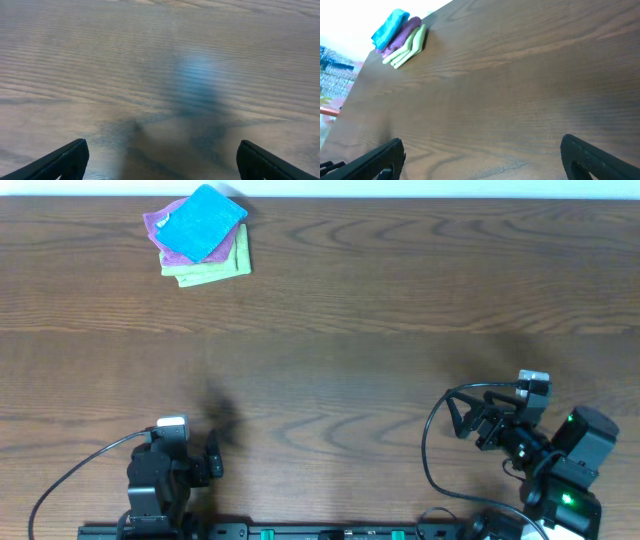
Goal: Fold the cloth
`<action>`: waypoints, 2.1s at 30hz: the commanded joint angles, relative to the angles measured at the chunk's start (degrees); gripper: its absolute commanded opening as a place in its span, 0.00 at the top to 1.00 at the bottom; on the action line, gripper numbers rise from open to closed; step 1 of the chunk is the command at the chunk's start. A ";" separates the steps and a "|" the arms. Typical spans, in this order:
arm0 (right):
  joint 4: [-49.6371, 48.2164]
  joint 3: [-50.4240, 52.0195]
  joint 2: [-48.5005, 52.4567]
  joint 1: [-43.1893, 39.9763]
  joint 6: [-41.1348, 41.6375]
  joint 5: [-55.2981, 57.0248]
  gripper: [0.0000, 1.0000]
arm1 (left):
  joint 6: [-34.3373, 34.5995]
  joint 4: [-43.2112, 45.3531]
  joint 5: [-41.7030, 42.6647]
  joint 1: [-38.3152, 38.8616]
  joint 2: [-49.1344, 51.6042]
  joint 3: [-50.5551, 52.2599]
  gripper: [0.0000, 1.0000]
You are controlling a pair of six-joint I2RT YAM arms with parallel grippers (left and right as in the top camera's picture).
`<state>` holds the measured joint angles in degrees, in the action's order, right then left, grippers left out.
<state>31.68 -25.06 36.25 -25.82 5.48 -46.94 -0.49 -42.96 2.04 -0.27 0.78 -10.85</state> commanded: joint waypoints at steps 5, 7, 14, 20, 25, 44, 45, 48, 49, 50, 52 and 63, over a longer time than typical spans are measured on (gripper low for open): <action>-0.11 0.07 -0.26 -0.39 0.24 -1.09 0.01 | -0.83 -0.46 -2.64 -0.02 -0.57 1.38 0.05; -0.11 0.07 -0.26 -0.39 0.24 -1.09 0.01 | -0.83 -0.46 -2.64 -0.02 -0.57 1.38 0.05; -0.11 0.07 -0.26 -0.39 0.24 -1.09 0.01 | -0.83 -0.46 -2.64 -0.02 -0.57 1.38 0.05; 0.13 0.07 -0.28 -0.35 0.24 -1.07 0.01 | -0.83 -0.44 -2.64 -0.02 -0.57 1.38 0.05; 1.14 0.13 -4.52 5.51 0.04 4.68 0.01 | -0.83 -0.46 -2.64 -0.02 -0.57 1.38 0.05; 1.05 16.35 -31.65 20.00 -6.05 33.35 0.01 | -0.83 -0.44 -2.64 -0.02 -0.57 1.38 0.05; 1.16 16.37 -32.72 20.79 -6.23 34.93 0.01 | -0.83 -0.46 -2.64 -0.02 -0.57 1.38 0.04; 1.44 16.37 -34.58 23.85 -6.19 39.89 0.01 | -0.83 -0.46 -2.64 -0.02 -0.57 1.38 0.04; 1.49 16.37 -34.88 24.85 -5.95 41.20 0.01 | -0.83 -0.46 -2.64 -0.02 -0.57 1.38 0.05; 1.60 16.39 -35.23 26.03 -5.09 42.77 0.01 | -0.83 -0.46 -2.64 -0.02 -0.57 1.38 0.04; 1.88 16.39 -35.52 28.04 -4.42 44.74 0.01 | -0.83 -0.44 -2.64 -0.02 -0.57 1.38 0.05; 3.08 16.35 -35.95 31.06 -4.28 47.19 0.01 | -0.83 -0.46 -2.64 -0.02 -0.57 1.38 0.05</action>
<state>34.65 -9.13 0.95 4.51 0.80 -0.97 -0.47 -42.92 0.38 -0.27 0.69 -10.83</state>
